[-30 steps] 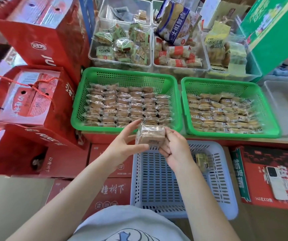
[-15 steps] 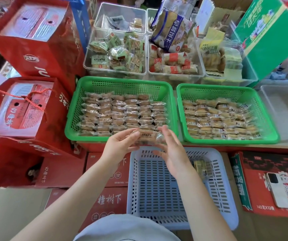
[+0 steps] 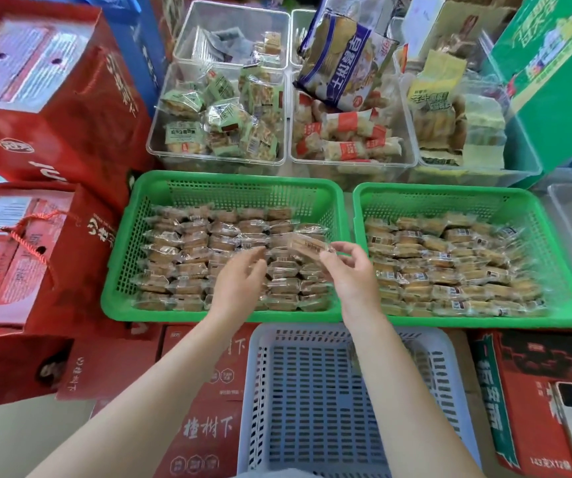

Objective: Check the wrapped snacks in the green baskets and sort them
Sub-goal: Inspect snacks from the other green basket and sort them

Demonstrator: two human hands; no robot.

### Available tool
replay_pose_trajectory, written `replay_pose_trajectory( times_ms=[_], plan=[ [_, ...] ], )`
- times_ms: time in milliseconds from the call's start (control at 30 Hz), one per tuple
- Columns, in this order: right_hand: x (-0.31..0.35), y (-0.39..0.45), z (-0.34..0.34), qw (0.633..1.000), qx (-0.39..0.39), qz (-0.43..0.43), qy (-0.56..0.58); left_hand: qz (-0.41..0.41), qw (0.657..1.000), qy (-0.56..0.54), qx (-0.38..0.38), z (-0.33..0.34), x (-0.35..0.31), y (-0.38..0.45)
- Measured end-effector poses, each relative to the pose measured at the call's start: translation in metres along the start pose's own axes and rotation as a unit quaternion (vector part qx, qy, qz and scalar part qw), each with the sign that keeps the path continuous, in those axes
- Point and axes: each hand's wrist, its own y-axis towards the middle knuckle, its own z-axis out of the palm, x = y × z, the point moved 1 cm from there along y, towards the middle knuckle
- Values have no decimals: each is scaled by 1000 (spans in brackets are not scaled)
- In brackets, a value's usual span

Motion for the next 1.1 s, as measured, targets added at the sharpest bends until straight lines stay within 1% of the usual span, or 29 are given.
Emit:
replay_pose_trajectory(
  times_ms=[33,67,133,167,200,267,333,367,400,467,600,667,733,800,833,867,900,933,967,1000,1033,1100],
  plan=[
    [5,11,0,1000,-13,-15,-24,52,993,108,2,2,9,8],
    [9,24,1,997,-30,-38,-56,89,976,198,18,5,19,14],
    [17,48,4,984,-76,-100,-128,112,935,329,76,11,38,24],
    [19,59,7,973,-98,-137,-161,107,920,363,100,13,45,27],
    [22,70,11,959,-114,-174,-195,104,914,376,111,15,50,29],
    [24,90,22,920,-133,-239,-281,129,910,379,103,17,53,30],
    [20,107,33,877,-128,-281,-368,155,909,379,84,19,53,27],
    [17,115,39,860,-117,-286,-407,159,911,373,69,18,54,27],
    [13,123,44,847,-101,-279,-441,160,914,369,59,19,56,27],
    [5,137,53,837,-63,-241,-487,156,915,369,51,19,57,28],
    [-5,158,61,815,-19,-194,-546,134,921,359,70,19,54,29],
    [-4,161,64,792,6,-182,-583,133,921,358,71,17,54,28],
    [0,157,67,760,34,-171,-626,129,923,355,75,16,53,29],
    [2,143,66,743,36,-177,-644,125,925,349,77,15,51,29],
    [1,131,64,745,15,-195,-637,122,928,343,79,15,51,29],
    [-2,117,61,757,-12,-219,-616,121,929,339,82,14,50,29],
    [-6,99,59,779,-31,-237,-579,123,930,337,83,15,51,29],
    [-11,82,57,809,-28,-240,-536,126,930,334,82,14,52,29],
    [-17,65,55,836,-7,-220,-503,132,931,331,80,14,53,29],
    [-24,49,53,851,25,-184,-492,140,932,326,78,14,54,29],
    [-32,36,51,853,53,-148,-498,153,931,323,72,14,55,28],
    [-45,17,49,837,76,-109,-530,187,926,321,60,12,59,25]
  ],
)
